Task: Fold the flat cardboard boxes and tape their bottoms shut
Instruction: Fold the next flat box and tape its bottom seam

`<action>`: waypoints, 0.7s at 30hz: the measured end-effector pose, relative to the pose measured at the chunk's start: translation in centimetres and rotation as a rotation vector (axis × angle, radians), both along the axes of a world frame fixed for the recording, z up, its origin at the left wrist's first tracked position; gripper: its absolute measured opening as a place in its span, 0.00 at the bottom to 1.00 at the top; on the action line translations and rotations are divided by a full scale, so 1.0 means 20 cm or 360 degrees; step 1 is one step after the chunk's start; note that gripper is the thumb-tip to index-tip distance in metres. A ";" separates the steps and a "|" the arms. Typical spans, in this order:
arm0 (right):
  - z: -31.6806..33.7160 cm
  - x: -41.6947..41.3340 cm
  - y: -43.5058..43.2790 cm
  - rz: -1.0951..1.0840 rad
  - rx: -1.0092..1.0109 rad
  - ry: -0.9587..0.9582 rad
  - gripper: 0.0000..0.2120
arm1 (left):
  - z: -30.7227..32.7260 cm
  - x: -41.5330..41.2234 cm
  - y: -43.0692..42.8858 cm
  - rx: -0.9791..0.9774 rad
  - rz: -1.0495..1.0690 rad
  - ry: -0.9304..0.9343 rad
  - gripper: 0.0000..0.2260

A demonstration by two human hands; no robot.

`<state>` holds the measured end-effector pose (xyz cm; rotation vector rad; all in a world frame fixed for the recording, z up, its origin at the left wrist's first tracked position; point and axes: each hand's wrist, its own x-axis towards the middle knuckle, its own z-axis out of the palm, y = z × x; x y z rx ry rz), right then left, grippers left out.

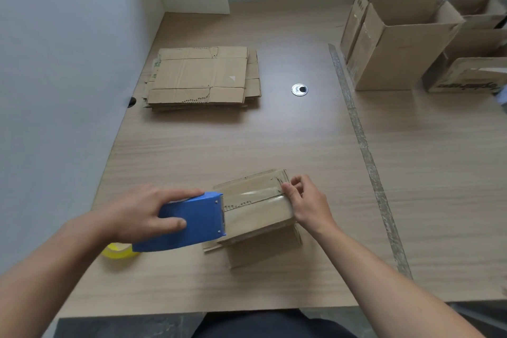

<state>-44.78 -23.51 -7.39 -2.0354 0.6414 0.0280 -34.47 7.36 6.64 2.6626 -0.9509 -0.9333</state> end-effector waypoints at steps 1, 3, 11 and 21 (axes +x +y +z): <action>0.00 0.00 0.00 0.0002 -0.0002 -0.0002 0.10 | 0.00 0.00 0.03 -0.0029 0.0067 0.0091 0.25; -0.01 0.01 0.00 -0.0001 0.0000 0.0004 0.10 | 0.00 0.02 0.09 -0.0097 0.0185 0.0240 0.22; 0.00 0.00 0.00 0.0023 -0.0063 0.0007 0.10 | -0.03 0.08 0.15 -0.0183 0.0393 0.0643 0.25; 0.04 0.00 0.00 -0.0003 -0.0194 0.0017 0.09 | -0.07 0.12 0.25 -0.0111 0.0503 0.0794 0.23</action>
